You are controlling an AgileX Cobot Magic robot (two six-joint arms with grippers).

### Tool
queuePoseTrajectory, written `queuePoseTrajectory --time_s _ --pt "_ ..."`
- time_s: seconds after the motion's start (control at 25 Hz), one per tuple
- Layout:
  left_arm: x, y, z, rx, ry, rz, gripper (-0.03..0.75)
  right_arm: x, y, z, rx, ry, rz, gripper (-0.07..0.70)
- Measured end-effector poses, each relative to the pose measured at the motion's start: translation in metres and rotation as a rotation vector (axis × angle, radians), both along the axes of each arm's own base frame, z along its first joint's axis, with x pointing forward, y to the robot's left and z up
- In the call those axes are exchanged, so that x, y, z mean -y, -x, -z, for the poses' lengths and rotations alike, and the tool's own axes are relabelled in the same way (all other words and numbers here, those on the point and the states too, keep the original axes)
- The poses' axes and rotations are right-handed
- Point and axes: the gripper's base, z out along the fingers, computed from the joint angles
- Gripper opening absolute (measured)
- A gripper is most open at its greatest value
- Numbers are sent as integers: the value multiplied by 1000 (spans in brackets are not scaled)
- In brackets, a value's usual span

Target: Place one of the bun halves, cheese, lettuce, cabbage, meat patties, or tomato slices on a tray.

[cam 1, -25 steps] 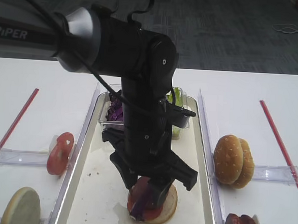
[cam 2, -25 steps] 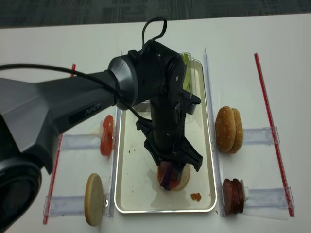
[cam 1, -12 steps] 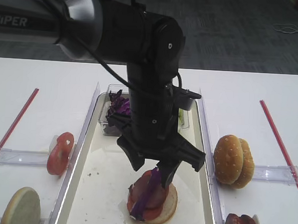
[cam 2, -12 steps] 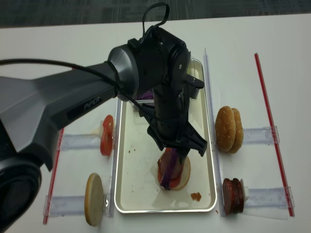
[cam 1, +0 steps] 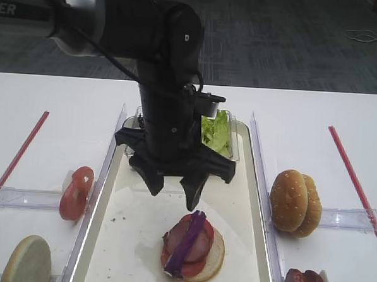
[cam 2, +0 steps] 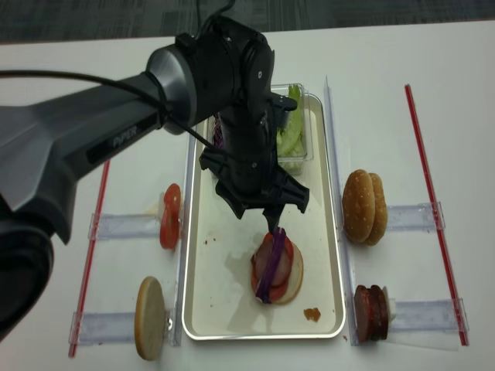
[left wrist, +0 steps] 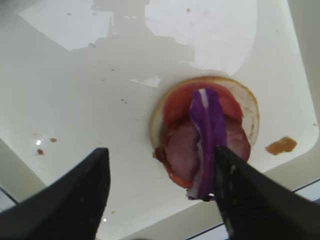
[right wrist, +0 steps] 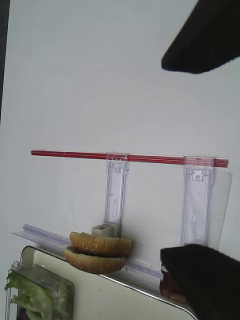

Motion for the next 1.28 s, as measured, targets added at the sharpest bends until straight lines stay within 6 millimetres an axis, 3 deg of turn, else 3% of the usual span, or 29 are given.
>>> queuePoseTrajectory --time_s 0.32,0.52,0.76,1.28 --pt "-35 -19 -24 62 18 -89 425 0 0 0 0 0 0 692" --pt "-56 -29 -28 71 18 -147 425 0 0 0 0 0 0 692" --pt "-90 -31 -22 62 -44 -214 425 0 0 0 0 0 0 692" --pt "-167 -26 -41 93 -66 -397 425 0 0 0 0 0 0 692"
